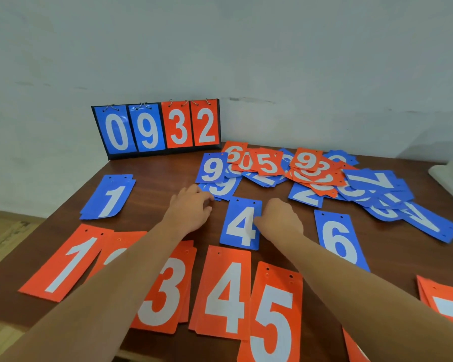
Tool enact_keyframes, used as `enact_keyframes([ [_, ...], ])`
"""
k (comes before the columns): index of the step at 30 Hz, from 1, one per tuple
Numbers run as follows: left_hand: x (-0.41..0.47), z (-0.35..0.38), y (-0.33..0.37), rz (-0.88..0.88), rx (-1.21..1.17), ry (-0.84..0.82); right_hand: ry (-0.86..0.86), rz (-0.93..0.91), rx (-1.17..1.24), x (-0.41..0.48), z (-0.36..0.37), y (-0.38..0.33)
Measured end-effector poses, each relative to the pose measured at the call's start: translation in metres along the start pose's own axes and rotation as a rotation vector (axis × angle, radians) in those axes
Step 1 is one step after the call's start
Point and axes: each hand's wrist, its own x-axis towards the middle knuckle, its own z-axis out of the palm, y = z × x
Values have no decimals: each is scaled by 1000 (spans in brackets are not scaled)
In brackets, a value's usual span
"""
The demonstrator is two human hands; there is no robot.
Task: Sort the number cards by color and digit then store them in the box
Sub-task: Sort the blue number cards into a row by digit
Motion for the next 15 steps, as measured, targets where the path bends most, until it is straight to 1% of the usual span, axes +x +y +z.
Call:
enact_keyframes([
  [4, 6, -5, 8, 45, -106, 200, 136, -151, -6, 14, -14, 9],
  [6, 17, -5, 20, 91, -136, 215, 191, -195, -22, 33, -20, 12],
  [8, 34, -1, 35, 145, -153, 186, 228, -248, -54, 54, -24, 15],
  [10, 52, 6, 46, 169, -144, 119, 247, -314, -128, 76, -27, 18],
  [13, 79, 20, 56, 151, -50, 7, 218, -400, -212, 104, -30, 20],
  [15, 91, 27, 58, 134, -9, -18, 165, -431, -215, 122, -27, 21],
])
